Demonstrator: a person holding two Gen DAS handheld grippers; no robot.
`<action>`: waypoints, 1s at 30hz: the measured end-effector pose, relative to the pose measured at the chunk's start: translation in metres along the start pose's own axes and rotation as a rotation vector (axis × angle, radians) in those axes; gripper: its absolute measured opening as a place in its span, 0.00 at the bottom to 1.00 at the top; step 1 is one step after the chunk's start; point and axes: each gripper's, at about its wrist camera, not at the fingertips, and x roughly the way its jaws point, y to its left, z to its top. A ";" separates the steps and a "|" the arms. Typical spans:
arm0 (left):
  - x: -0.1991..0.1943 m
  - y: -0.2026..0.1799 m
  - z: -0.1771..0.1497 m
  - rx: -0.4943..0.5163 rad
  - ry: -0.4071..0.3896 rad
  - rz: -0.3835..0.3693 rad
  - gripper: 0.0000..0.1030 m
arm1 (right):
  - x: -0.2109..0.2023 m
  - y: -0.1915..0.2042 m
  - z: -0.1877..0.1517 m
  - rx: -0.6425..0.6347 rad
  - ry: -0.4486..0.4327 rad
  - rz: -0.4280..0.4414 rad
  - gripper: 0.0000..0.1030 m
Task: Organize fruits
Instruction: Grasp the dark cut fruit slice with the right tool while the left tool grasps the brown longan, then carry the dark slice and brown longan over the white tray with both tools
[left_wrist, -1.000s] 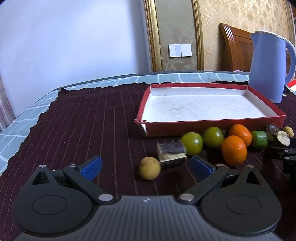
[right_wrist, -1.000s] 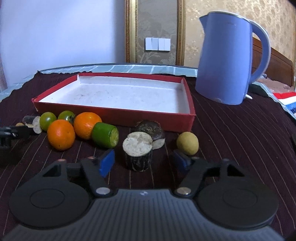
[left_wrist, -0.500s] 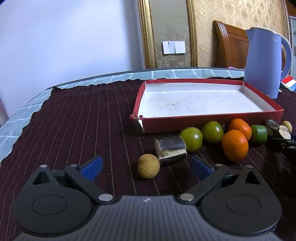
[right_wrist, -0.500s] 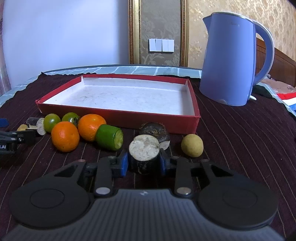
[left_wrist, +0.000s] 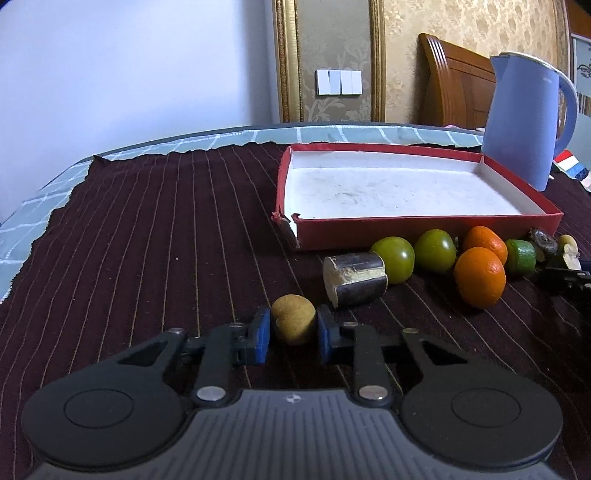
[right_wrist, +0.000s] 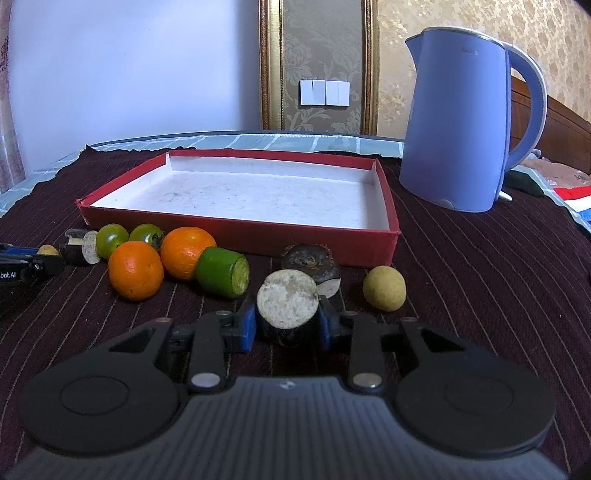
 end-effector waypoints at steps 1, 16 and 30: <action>-0.002 0.000 -0.001 -0.001 -0.007 -0.002 0.25 | 0.000 0.000 0.000 -0.001 0.000 0.001 0.29; -0.014 -0.036 0.013 0.032 -0.059 -0.016 0.25 | -0.010 -0.001 0.003 0.000 -0.034 0.014 0.30; 0.003 -0.076 0.044 0.054 -0.076 -0.024 0.25 | -0.003 0.010 0.030 0.008 -0.083 0.035 0.30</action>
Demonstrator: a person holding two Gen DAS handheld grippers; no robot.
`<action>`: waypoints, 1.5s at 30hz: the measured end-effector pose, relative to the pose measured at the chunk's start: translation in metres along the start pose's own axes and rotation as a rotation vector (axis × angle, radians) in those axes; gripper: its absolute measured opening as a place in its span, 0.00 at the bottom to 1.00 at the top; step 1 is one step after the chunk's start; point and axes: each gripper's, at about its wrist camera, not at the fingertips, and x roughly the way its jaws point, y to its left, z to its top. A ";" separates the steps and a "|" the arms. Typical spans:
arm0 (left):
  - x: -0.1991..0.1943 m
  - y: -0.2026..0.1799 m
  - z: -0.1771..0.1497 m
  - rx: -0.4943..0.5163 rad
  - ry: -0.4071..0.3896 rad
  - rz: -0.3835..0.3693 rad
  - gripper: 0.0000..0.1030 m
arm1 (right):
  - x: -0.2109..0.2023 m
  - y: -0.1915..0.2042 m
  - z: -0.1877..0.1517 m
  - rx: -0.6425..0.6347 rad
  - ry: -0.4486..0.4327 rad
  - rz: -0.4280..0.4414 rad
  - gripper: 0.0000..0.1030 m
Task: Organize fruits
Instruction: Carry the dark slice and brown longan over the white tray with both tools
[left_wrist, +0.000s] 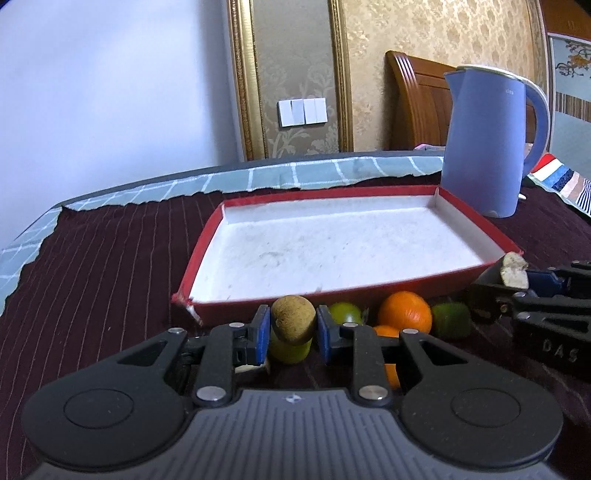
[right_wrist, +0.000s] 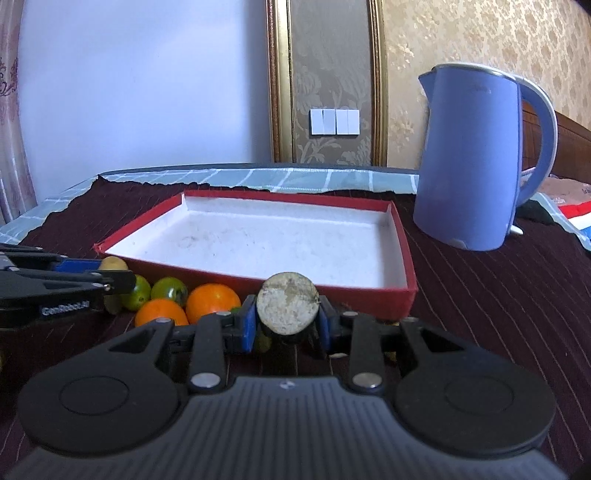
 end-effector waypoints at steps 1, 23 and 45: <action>0.001 -0.002 0.002 0.001 -0.002 0.000 0.25 | 0.002 0.000 0.002 -0.003 -0.001 -0.003 0.30; 0.035 -0.020 0.029 0.013 0.018 0.023 0.25 | 0.024 -0.007 0.033 -0.011 -0.012 -0.022 0.30; 0.070 -0.020 0.048 0.015 0.062 0.069 0.25 | 0.050 -0.016 0.047 -0.004 0.015 -0.026 0.30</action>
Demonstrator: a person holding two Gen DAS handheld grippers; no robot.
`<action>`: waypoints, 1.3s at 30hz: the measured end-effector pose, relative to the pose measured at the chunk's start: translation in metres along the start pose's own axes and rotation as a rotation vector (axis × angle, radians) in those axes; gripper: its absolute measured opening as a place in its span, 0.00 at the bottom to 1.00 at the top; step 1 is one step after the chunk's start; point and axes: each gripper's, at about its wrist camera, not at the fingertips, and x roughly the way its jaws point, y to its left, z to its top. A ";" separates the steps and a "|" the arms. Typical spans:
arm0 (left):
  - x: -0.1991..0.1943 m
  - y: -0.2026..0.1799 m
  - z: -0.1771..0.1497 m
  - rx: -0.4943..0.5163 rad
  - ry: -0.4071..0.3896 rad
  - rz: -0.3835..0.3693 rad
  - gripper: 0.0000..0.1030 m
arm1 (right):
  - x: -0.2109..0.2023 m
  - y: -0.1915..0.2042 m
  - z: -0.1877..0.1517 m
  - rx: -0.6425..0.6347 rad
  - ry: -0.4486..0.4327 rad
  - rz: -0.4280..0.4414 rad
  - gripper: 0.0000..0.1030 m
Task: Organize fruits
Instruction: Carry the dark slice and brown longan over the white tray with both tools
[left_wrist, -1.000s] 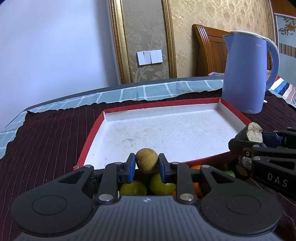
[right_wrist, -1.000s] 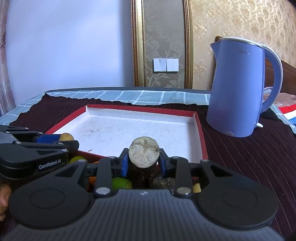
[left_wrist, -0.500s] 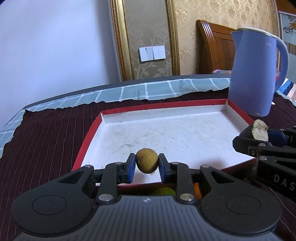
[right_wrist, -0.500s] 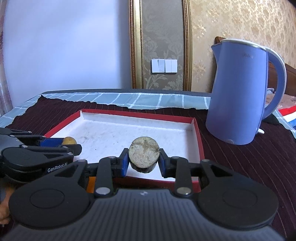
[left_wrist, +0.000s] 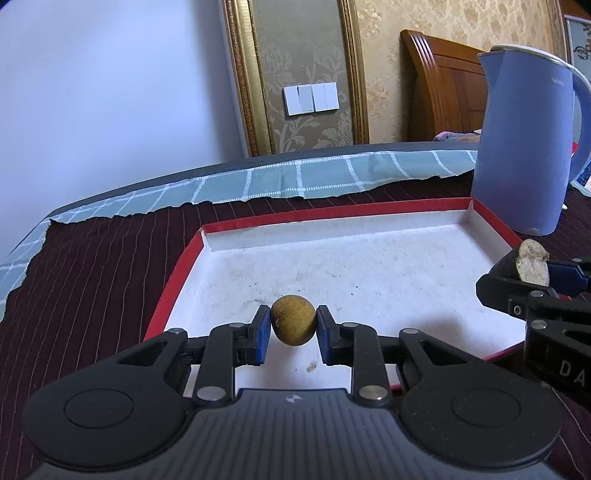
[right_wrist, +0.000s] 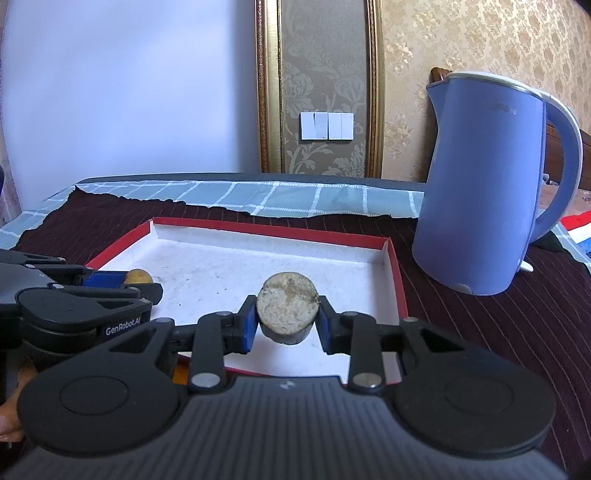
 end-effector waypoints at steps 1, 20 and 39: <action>0.001 0.000 0.001 0.002 0.001 0.002 0.25 | 0.001 0.000 0.000 -0.001 0.002 -0.001 0.30; 0.029 -0.001 0.015 0.013 0.025 0.050 0.25 | 0.032 -0.013 0.014 0.010 0.040 -0.023 0.30; 0.060 -0.004 0.028 0.030 0.057 0.081 0.25 | 0.066 -0.019 0.023 0.022 0.084 -0.047 0.30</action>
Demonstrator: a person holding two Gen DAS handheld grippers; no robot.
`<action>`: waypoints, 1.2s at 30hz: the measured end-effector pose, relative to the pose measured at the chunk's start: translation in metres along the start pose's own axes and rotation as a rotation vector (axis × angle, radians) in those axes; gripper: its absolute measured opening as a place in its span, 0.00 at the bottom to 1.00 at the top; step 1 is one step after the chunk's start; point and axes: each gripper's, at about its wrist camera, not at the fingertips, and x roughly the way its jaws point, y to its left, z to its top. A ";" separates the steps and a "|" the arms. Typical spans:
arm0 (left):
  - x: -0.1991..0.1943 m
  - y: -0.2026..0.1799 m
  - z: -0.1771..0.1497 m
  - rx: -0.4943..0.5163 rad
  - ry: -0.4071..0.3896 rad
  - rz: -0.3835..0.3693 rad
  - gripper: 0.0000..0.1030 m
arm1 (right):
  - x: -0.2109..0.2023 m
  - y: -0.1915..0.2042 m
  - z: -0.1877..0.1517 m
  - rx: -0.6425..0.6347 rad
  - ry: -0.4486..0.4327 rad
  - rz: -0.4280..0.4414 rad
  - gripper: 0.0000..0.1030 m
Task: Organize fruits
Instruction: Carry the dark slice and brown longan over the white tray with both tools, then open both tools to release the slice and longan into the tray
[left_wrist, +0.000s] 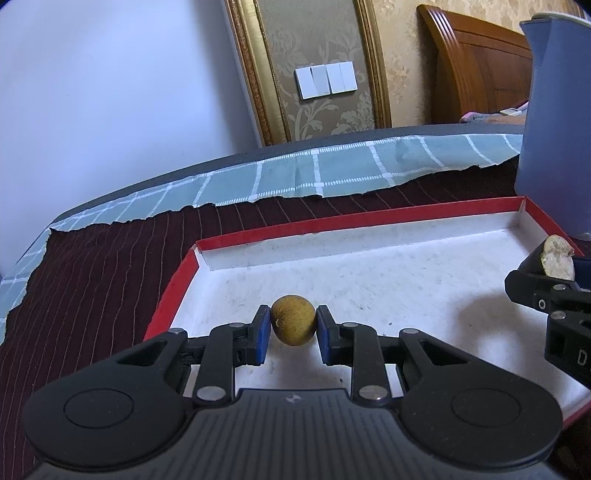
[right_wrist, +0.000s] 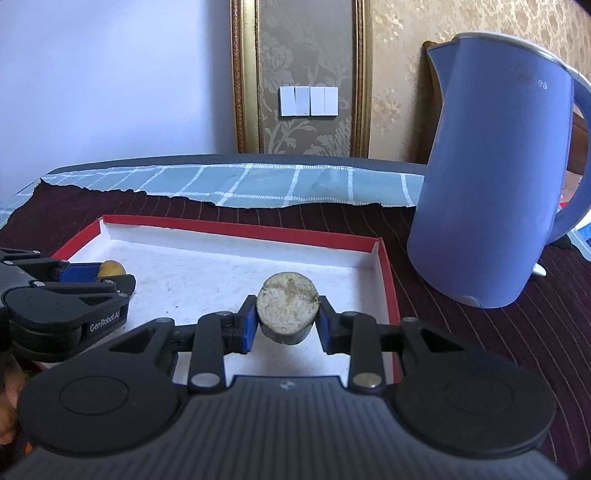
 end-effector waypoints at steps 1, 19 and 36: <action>0.002 0.000 0.001 0.001 0.002 0.002 0.25 | 0.002 0.000 0.001 -0.001 0.002 -0.001 0.30; 0.020 0.000 0.017 -0.010 0.023 0.018 0.25 | 0.023 -0.005 0.012 0.014 0.030 -0.010 0.30; 0.023 -0.001 0.020 -0.009 0.031 0.022 0.25 | 0.038 0.000 0.019 -0.004 0.058 -0.030 0.30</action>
